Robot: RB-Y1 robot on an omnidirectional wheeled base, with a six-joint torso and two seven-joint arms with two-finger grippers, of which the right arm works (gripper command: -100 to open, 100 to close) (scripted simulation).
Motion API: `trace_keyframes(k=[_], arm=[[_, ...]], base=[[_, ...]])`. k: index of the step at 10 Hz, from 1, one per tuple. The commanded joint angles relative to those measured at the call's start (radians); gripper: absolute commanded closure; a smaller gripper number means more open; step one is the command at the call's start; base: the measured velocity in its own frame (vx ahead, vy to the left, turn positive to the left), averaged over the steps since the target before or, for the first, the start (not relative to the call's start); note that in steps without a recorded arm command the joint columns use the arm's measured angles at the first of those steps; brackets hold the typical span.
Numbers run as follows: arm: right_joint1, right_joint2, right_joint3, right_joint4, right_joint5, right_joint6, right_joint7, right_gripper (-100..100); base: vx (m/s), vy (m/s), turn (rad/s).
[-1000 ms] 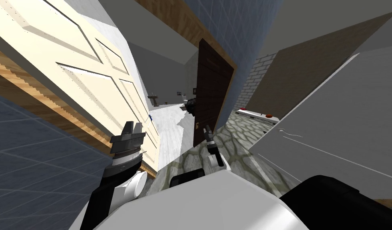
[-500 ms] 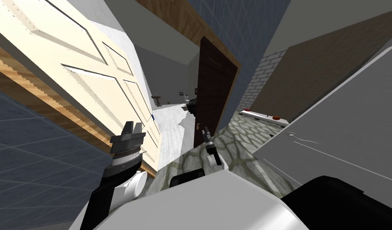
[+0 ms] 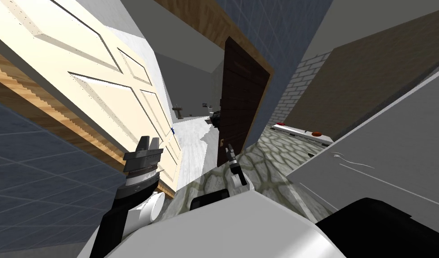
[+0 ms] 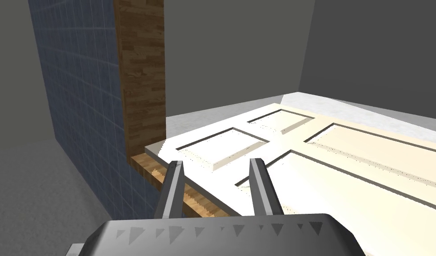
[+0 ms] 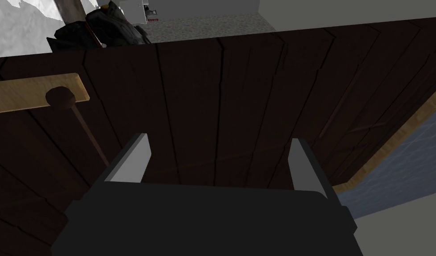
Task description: Push the door open
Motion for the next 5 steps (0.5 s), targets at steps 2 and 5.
trace_keyframes(k=[2, 5], arm=[[-0.032, -0.011, 0.009, 0.077, -0.02, -0.02, 0.001, -100], [-0.051, -0.017, 0.015, 0.146, -0.032, -0.032, 0.002, -100]], base=[[0.032, -0.05, 0.093], [0.033, -0.062, 0.077]])
